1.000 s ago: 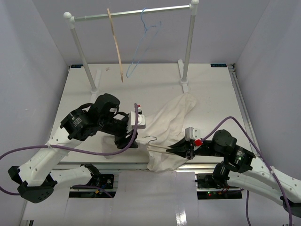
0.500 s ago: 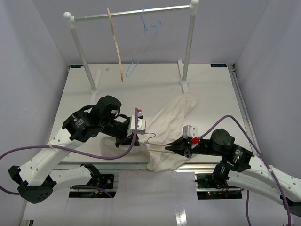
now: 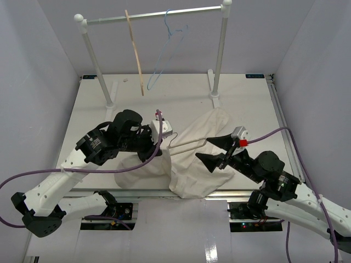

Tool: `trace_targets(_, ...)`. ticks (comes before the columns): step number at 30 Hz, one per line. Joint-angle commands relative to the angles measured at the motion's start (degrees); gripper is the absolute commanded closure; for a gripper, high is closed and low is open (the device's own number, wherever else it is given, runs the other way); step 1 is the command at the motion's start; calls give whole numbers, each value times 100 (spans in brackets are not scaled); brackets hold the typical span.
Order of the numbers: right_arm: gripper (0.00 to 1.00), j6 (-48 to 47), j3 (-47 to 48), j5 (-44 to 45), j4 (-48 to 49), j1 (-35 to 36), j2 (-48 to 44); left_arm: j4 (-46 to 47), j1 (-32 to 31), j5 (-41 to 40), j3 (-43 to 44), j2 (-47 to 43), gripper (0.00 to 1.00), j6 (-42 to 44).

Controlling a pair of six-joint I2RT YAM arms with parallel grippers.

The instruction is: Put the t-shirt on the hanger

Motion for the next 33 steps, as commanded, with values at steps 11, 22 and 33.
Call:
trace_targets(11, 47, 1750, -841, 699, 1922, 94, 1696, 1666, 12, -1301, -968, -757, 100, -1875)
trace_targets(22, 59, 2347, -879, 1975, 1935, 1033, 2448, 1746, 18, -1942, -1081, -734, 100, -2073)
trace_targets(33, 55, 3082, -5, 3738, 909, 2090, 3680, 1867, 18, -1971, -1233, -719, 100, -2123)
